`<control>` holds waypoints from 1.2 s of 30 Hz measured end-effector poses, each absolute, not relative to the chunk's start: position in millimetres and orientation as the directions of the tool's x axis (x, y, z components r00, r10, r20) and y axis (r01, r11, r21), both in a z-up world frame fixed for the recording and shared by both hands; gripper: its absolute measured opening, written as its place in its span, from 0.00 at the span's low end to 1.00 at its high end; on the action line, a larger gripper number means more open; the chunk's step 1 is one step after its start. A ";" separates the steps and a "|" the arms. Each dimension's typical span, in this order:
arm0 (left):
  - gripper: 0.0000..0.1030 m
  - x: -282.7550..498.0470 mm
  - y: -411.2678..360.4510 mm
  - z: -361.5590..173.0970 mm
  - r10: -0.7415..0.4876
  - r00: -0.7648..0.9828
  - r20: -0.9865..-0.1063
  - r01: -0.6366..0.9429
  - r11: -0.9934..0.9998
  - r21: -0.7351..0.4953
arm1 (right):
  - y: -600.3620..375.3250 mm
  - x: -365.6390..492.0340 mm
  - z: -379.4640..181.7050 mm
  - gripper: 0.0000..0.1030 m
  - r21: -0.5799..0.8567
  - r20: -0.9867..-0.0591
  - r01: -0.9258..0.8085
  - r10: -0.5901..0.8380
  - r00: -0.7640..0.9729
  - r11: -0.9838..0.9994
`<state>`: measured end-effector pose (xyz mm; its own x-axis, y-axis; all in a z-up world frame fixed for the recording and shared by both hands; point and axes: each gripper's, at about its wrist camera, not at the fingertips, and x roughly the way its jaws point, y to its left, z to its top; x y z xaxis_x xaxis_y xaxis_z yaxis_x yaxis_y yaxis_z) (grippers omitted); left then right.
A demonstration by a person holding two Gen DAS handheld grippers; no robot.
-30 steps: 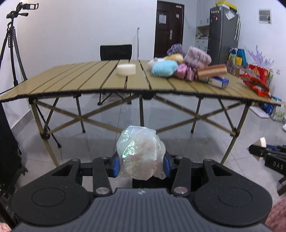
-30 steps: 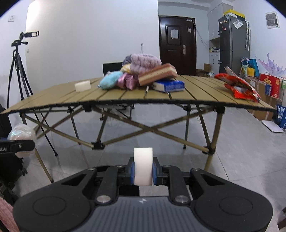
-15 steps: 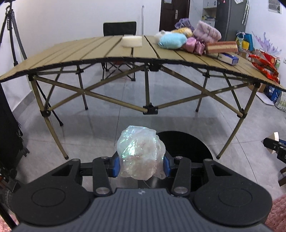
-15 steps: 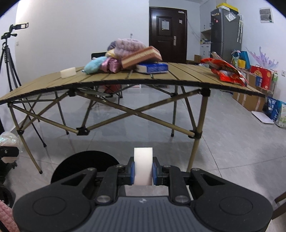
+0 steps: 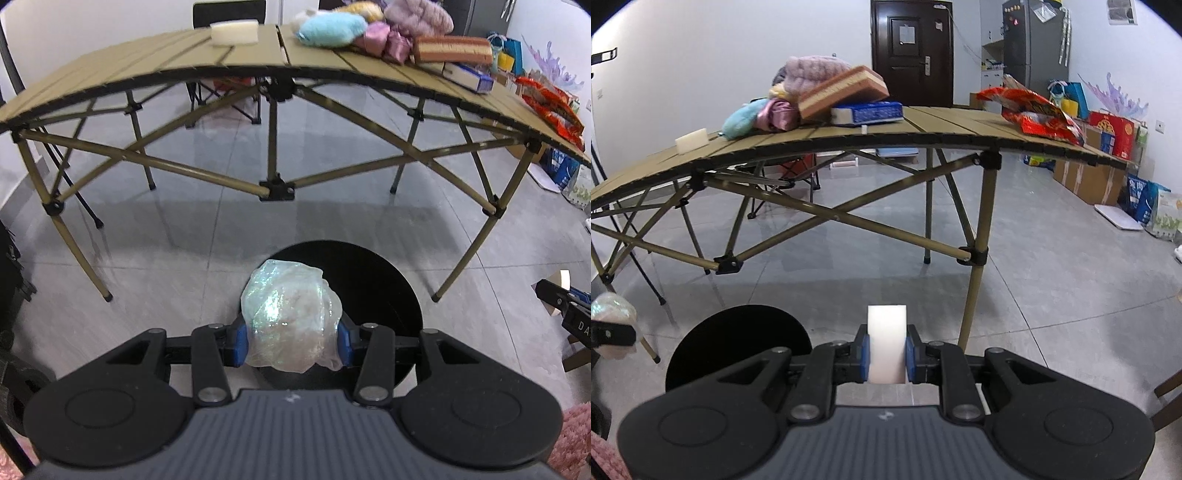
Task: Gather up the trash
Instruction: 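Lift the bag with the left gripper and carry it over the black bin, then open the left gripper to drop the bag into the bin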
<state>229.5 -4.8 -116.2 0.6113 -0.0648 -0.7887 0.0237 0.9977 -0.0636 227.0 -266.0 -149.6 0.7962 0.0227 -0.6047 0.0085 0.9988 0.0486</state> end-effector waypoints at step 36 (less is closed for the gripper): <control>0.70 303.1 -68.5 -176.3 0.000 0.419 -0.908 -0.034 0.999 -0.015 | -314.0 249.0 -178.7 0.17 0.094 -0.650 0.110 -0.023 0.760 0.989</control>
